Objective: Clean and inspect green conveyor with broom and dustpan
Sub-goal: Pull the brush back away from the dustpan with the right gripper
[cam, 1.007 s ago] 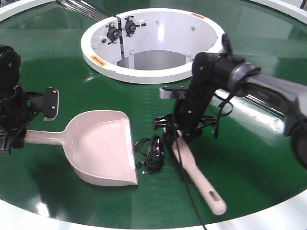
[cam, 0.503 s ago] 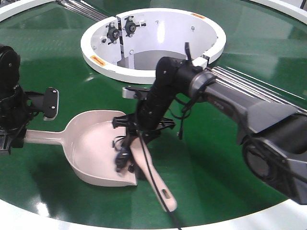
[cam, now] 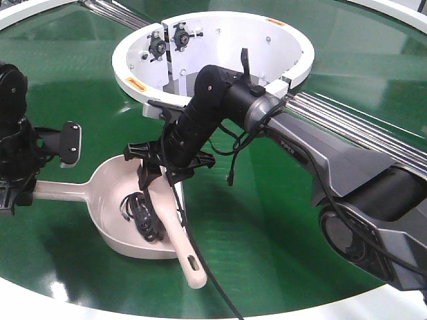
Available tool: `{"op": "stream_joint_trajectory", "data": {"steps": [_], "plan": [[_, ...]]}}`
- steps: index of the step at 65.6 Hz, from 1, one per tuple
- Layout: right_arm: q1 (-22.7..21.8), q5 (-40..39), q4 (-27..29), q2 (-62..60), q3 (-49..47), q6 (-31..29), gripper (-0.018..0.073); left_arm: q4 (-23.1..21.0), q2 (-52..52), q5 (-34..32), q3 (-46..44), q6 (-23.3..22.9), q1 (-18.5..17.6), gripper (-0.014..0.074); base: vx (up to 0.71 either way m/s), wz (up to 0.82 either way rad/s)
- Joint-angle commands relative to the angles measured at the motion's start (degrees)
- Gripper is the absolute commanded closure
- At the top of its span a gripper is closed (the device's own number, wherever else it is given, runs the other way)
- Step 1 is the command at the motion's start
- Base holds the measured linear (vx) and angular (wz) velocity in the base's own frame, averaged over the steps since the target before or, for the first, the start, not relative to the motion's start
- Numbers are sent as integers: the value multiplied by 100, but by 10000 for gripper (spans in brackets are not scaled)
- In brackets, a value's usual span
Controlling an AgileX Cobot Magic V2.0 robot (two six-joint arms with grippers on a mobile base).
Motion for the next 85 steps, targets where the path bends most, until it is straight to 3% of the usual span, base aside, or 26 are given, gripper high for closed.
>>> {"op": "stream_joint_trajectory", "data": {"steps": [1,24,41,62,85], "plan": [[-38,302,109,-622,-193,2,563,-36,-306,129,-165,-109,-44,603,0,0],[-282,302,-668,-1383,-32,-133,563,-36,-306,129,-165,-109,-44,603,0,0],[-879,302,-1366,-2457,1525,-513,563,-36,-306,129,-165,-109,-44,603,0,0],[-1925,302,-1401,-2787,2796,-985,563,-36,-306,129,-165,-109,-44,603,0,0],[-2268,309,-1788,-2273,2910,-1019,563,-36,-306,123,-165,-109,-44,603,0,0]]}}
